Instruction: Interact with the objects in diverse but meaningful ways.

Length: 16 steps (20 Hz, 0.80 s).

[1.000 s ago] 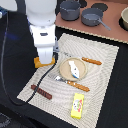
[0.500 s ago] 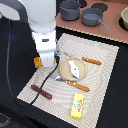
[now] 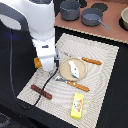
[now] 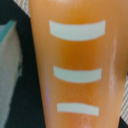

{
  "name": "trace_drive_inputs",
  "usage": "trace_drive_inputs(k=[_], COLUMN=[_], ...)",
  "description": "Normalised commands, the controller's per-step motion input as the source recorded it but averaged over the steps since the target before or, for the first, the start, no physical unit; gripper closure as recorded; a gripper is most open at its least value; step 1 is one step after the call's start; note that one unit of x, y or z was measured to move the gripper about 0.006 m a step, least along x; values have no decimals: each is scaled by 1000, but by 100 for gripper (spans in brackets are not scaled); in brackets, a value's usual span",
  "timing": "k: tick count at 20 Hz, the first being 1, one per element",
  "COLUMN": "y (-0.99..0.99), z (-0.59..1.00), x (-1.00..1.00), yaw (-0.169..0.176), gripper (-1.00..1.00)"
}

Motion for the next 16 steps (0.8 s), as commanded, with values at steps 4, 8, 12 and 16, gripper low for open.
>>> trace_drive_inputs(k=[4, 8, 12, 16], y=[296, 762, 804, 804], z=[516, 1000, 979, 584], x=[-262, -317, -194, 203], yaw=[59, 88, 71, 28], gripper=[100, 100, 100, 100])
